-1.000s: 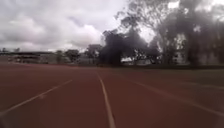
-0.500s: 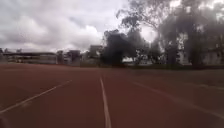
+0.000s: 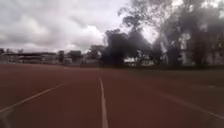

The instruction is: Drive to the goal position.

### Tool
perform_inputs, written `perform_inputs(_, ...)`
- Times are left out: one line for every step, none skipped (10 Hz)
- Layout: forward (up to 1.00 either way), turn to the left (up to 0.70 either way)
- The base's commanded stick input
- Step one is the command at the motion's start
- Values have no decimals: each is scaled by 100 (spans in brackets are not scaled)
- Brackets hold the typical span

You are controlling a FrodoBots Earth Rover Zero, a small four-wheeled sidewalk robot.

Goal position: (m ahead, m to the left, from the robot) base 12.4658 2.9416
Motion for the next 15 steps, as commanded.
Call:
perform_inputs(85,0)
perform_inputs(85,0)
perform_inputs(85,0)
perform_inputs(85,0)
perform_inputs(85,0)
perform_inputs(85,0)
perform_inputs(85,0)
perform_inputs(85,0)
perform_inputs(85,0)
perform_inputs(85,0)
perform_inputs(85,0)
perform_inputs(85,0)
perform_inputs(85,0)
perform_inputs(85,0)
perform_inputs(85,0)
